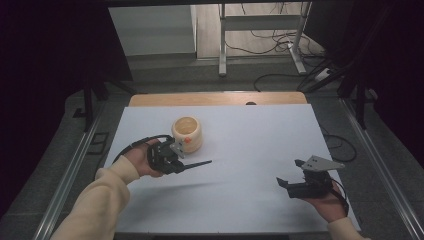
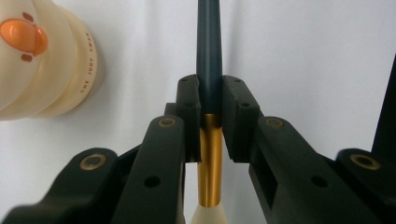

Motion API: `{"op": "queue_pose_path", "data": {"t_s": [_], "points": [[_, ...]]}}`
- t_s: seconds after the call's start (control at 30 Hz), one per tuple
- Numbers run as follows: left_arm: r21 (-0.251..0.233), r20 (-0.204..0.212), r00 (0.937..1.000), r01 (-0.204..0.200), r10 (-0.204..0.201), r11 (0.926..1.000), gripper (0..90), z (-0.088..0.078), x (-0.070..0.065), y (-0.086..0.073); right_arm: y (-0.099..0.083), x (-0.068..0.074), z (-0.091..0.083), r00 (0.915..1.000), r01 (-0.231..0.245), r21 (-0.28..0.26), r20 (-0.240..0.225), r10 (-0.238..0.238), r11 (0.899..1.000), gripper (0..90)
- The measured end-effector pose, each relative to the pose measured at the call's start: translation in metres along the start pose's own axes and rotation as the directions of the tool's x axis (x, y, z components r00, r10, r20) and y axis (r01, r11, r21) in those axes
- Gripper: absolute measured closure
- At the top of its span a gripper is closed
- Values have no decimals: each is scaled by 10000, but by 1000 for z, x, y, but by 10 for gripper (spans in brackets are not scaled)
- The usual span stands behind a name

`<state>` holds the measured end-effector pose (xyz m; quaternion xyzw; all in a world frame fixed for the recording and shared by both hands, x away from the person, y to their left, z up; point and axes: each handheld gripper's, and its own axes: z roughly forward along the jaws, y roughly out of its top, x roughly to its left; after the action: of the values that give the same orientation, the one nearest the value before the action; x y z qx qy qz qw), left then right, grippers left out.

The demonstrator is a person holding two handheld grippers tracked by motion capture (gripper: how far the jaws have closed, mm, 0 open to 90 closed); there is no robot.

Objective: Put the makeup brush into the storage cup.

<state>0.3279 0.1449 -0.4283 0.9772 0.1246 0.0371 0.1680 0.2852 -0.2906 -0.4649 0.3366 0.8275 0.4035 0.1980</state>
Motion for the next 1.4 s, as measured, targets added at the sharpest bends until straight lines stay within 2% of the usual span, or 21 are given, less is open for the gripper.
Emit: {"op": "queue_pose_path", "data": {"t_s": [0.1, 1.07, 1.4], "points": [[-80, 166, 9998, -72, 73, 9999, 788, 1, -1, 3, 0, 1, 0, 10000, 8, 31, 0, -8, 10000, 102], [297, 105, 9994, -348, 345, 9990, 788, 18, -4, 31, 2, 5, 4, 9998, 147, 106, -113, -145, 9998, 105], [404, 32, 10000, -73, 72, 9992, 788, 22, -3, 38, 5, 7, 7, 9995, 281, 142, -114, -279, 9995, 105]]}}
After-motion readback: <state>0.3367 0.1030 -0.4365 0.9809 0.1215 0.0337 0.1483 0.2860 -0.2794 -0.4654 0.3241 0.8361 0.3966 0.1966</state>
